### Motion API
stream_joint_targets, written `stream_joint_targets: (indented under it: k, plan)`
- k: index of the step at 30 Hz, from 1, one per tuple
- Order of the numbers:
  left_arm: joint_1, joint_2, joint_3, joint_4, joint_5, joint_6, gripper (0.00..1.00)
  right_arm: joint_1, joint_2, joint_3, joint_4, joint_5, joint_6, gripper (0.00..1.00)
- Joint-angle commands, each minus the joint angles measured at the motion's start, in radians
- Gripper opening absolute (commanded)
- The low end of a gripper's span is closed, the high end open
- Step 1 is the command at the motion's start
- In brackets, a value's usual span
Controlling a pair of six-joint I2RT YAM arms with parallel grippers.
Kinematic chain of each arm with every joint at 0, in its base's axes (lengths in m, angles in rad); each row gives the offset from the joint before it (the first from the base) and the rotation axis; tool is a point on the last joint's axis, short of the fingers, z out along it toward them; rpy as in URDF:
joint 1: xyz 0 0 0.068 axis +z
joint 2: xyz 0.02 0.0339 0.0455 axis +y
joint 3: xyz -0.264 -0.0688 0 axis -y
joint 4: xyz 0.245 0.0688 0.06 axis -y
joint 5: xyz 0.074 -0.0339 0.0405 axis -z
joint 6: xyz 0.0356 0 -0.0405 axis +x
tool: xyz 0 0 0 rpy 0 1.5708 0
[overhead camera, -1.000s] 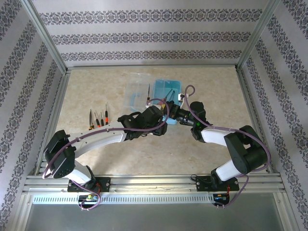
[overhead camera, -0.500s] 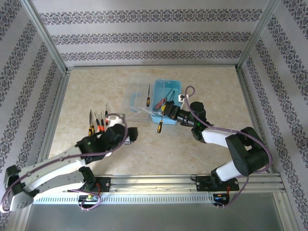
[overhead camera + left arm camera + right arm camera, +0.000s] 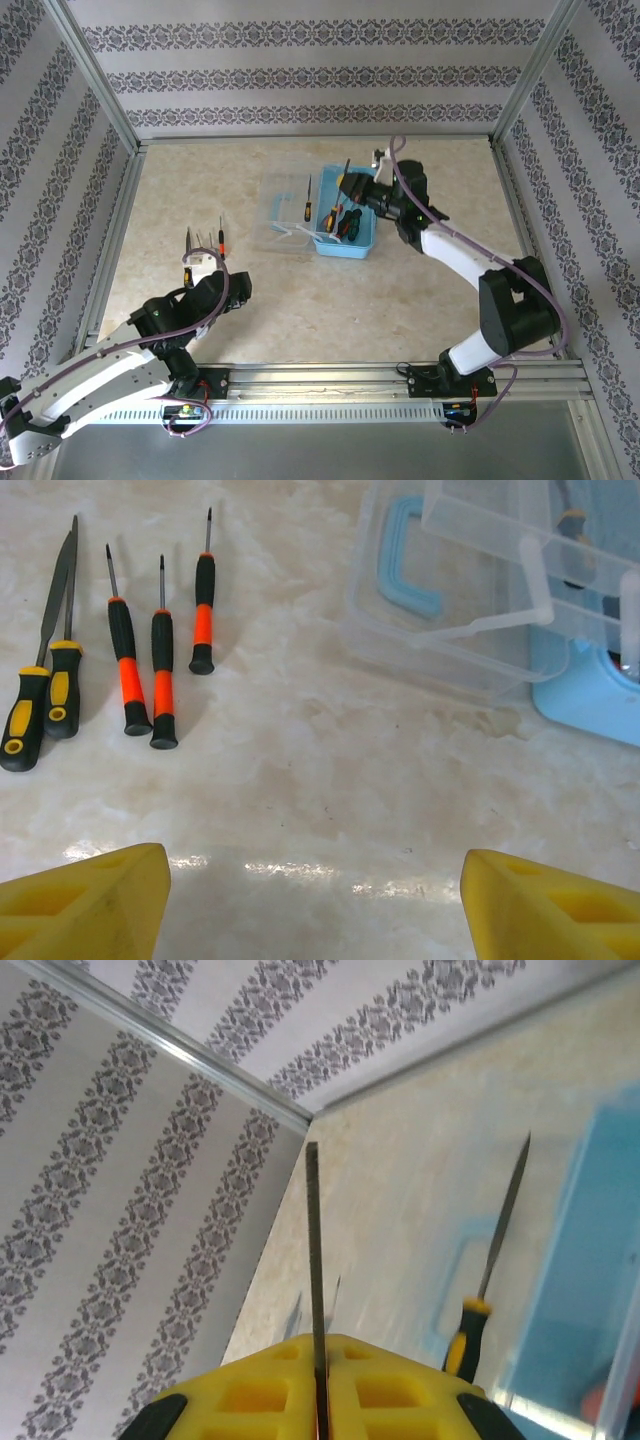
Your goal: Pack the tool kit
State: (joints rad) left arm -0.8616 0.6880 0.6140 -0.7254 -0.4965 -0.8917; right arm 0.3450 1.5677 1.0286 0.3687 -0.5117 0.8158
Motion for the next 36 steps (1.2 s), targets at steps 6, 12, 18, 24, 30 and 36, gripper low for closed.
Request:
stream_joint_targets:
  k: [6,12,18,24,30,36]
  plan:
    - [0.010,0.011,0.031,0.005,0.044,0.001,0.77,-0.014,0.249,0.264,-0.237,0.017,-0.079,0.13]
    - [0.010,-0.005,0.028,-0.001,0.046,0.000,0.78,0.025,0.359,0.381,-0.316,0.036,-0.108,0.12]
    - [0.011,-0.010,0.024,0.003,0.052,-0.002,0.78,0.047,0.447,0.487,-0.405,0.052,-0.131,0.13]
    - [0.012,-0.016,0.018,0.008,0.058,-0.007,0.78,0.045,0.501,0.532,-0.422,0.054,-0.122,0.13]
    - [0.012,-0.012,0.027,0.010,0.058,0.001,0.79,0.038,0.539,0.570,-0.450,0.054,-0.124,0.15]
    - [0.011,0.008,0.045,0.011,0.058,0.014,0.79,0.030,0.556,0.577,-0.454,0.056,-0.115,0.19]
